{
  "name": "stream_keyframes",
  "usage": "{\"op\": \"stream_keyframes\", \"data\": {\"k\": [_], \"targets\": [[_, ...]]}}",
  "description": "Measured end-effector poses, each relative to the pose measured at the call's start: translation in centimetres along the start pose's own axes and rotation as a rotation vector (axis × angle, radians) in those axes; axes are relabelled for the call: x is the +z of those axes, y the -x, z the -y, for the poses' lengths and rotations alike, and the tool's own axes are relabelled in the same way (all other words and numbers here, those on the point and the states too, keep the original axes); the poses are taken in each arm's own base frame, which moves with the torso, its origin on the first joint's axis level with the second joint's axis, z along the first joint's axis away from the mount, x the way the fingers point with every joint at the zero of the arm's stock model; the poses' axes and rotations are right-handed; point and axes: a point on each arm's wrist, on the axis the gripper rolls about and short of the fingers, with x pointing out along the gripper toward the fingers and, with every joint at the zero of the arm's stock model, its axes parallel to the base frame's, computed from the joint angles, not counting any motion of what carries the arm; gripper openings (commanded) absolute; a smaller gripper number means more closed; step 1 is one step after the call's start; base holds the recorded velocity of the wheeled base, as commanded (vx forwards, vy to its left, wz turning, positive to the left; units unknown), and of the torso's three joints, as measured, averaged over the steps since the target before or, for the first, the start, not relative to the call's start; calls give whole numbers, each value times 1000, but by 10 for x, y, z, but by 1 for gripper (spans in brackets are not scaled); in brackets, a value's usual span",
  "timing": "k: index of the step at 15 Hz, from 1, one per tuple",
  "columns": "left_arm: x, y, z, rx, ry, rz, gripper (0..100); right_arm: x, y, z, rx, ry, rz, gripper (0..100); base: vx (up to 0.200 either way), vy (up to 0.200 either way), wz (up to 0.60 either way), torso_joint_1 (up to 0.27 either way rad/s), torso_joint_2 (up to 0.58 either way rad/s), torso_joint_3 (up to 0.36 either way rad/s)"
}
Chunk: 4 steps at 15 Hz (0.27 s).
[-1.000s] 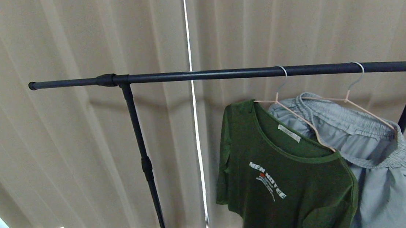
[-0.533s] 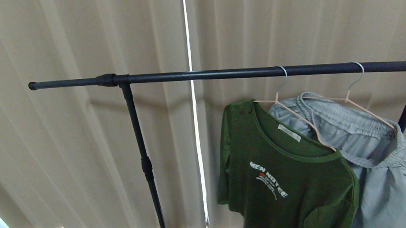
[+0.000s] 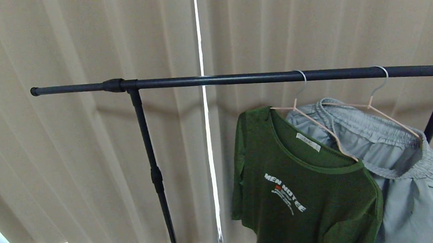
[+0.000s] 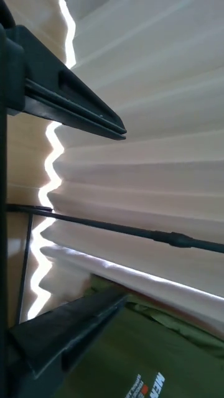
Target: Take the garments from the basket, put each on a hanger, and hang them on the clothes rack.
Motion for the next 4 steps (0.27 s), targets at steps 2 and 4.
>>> {"op": "stream_keyframes", "data": {"k": [2,4], "targets": [[0,0,0,0,-1,1,100,0,0,0,-1,-2,0,100,0,0,0,0,0,0],[0,0,0,0,-1,1,100,0,0,0,-1,-3,-1,100,0,0,0,0,0,0]]}}
